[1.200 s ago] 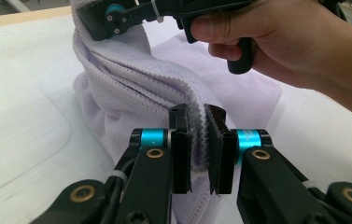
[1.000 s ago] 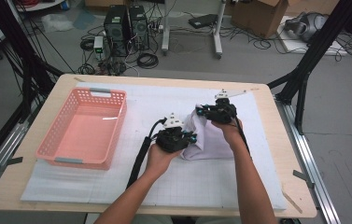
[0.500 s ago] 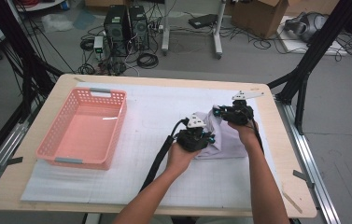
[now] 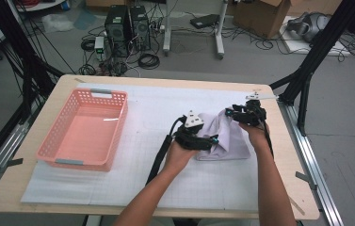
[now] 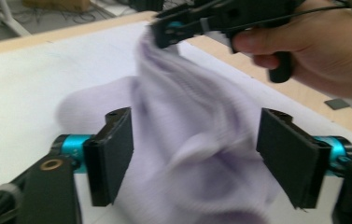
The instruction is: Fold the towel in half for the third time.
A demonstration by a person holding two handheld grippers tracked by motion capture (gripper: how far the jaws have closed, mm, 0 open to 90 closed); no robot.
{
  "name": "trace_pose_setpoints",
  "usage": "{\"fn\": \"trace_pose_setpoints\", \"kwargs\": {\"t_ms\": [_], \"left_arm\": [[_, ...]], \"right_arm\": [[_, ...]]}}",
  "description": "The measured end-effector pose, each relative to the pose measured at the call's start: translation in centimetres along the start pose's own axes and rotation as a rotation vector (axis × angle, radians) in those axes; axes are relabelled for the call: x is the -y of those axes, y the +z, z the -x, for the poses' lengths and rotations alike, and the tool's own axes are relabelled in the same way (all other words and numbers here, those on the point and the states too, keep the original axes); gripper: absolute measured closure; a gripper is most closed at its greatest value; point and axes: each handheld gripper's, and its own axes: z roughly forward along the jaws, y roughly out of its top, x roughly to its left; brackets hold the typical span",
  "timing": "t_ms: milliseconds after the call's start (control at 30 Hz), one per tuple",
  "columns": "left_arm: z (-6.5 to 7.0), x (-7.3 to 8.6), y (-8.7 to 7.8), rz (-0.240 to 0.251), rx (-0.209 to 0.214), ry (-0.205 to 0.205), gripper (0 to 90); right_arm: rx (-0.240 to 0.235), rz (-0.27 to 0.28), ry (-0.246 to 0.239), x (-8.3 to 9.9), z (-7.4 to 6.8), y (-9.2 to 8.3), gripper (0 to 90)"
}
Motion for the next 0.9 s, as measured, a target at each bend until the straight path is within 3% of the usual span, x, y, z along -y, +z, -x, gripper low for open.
{"fn": "trace_pose_setpoints", "kwargs": {"t_ms": [133,233,300,367,500,700,900], "left_arm": [[-1.6,0.8,-1.8,0.025,-0.03,-0.016,25.0],[-2.6,1.2,-2.7,0.011,-0.043,-0.021,25.1],[-3.2,1.6,-3.3,0.032,-0.057,-0.028,25.4],[-4.0,2.0,-3.7,0.031,-0.067,-0.04,25.3],[-5.2,3.0,-4.5,0.031,-0.079,-0.056,25.2],[-6.7,4.2,-5.8,0.037,-0.103,-0.068,25.2],[-7.5,4.7,-6.9,0.042,-0.117,-0.068,25.5]], "right_arm": [[0.051,0.002,0.008,0.4,0.5,-1.6,54.4],[0.069,0.025,0.032,0.7,0.8,-3.2,54.0],[0.067,0.052,0.038,0.9,0.7,-4.3,52.8],[0.061,0.065,0.033,1.1,0.5,-5.2,52.7],[0.081,0.025,-0.014,2.4,-0.4,-6.7,55.0],[-0.009,-0.016,-0.039,4.7,-2.2,-7.5,66.2],[-0.073,-0.072,-0.011,7.2,-4.1,-6.5,60.5]]}}
